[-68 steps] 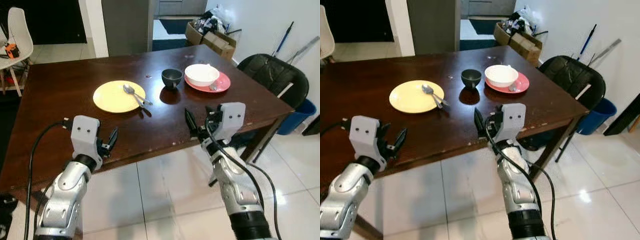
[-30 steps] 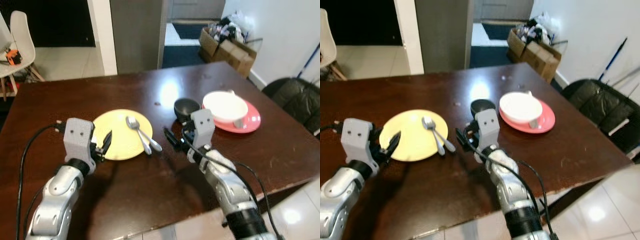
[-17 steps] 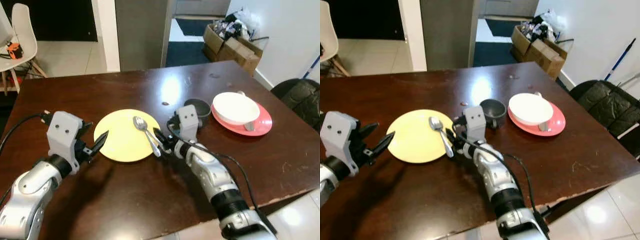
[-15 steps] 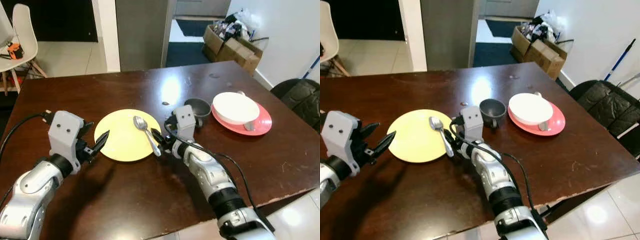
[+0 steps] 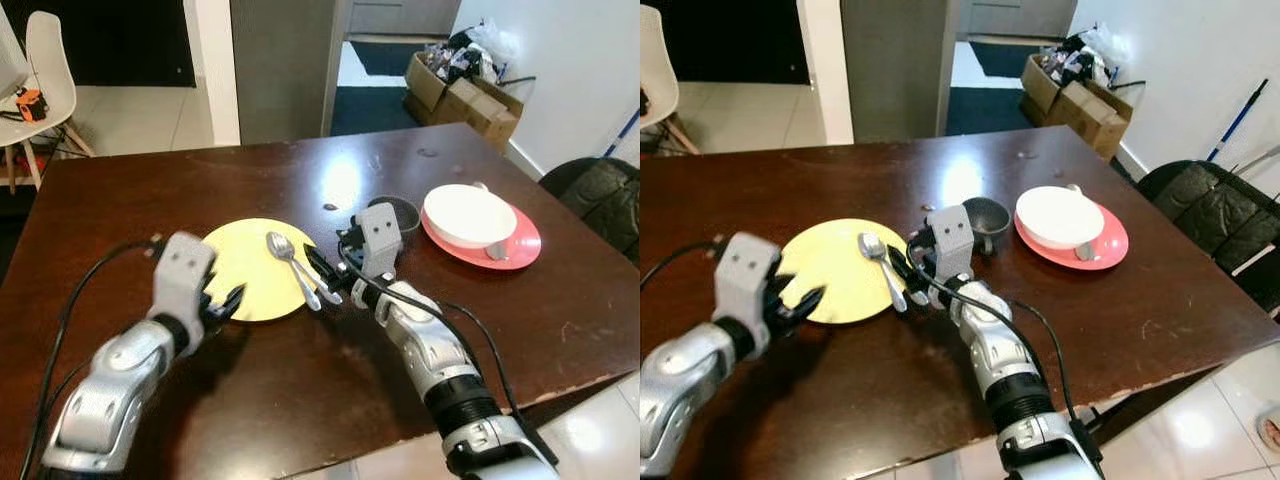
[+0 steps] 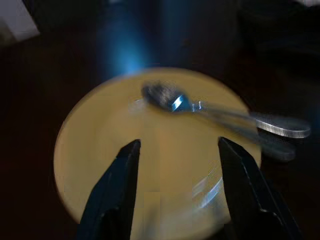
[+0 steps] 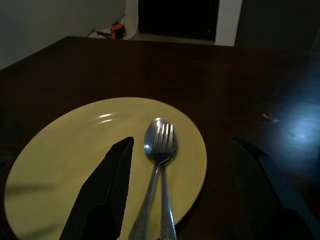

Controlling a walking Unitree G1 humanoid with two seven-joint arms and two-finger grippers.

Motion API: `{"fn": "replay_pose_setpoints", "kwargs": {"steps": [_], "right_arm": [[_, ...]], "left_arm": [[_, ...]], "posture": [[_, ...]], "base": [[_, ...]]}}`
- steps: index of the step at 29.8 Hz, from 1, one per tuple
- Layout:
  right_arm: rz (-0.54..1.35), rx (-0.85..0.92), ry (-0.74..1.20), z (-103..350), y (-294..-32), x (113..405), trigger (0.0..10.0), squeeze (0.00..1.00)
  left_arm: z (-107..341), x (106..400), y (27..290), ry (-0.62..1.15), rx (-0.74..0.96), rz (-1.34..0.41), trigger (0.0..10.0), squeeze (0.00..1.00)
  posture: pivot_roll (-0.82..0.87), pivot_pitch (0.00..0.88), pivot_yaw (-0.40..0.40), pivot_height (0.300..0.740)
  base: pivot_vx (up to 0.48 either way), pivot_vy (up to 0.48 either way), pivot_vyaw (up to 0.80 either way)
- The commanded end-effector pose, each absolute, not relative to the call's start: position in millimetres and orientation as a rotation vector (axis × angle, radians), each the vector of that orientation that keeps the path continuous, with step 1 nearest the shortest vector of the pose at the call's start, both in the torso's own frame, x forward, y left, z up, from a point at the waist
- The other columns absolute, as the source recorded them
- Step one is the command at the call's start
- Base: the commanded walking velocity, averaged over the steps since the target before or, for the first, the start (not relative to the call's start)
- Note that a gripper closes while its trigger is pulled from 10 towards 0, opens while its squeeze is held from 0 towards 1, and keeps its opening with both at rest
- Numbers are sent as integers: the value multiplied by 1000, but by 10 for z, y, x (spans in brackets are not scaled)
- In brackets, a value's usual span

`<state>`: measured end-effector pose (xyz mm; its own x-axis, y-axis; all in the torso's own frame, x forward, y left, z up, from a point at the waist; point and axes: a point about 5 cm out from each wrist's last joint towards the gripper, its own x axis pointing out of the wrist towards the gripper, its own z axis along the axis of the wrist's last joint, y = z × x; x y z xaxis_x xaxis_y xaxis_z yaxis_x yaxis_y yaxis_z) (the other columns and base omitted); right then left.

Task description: Setting the table

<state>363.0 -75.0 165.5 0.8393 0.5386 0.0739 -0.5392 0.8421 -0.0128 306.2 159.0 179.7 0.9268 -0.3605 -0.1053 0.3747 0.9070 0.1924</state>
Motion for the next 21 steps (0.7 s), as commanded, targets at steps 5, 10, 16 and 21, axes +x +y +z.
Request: {"fn": "replay_pose_setpoints", "kwargs": {"steps": [5,10,16,21], "right_arm": [[560,12,-85,1641,-779,3635,10000,0],[545,11,-95,1652,-796,3641,10000,0],[520,18,-125,1715,-852,3639,10000,0],[510,19,-124,1692,-877,3623,10000,0]], "left_arm": [[1703,3229,1385,136,349,-404,10000,0],[1603,3390,1257,194,392,-362,10000,0],[1450,3539,1171,247,464,-342,10000,0],[1343,3483,1071,277,538,-486,10000,0]], "posture": [[110,34,45,740],[103,40,52,740],[96,52,65,740],[90,56,72,740]], "base": [[0,0,0],[0,0,0],[0,0,0],[0,0,0]]}}
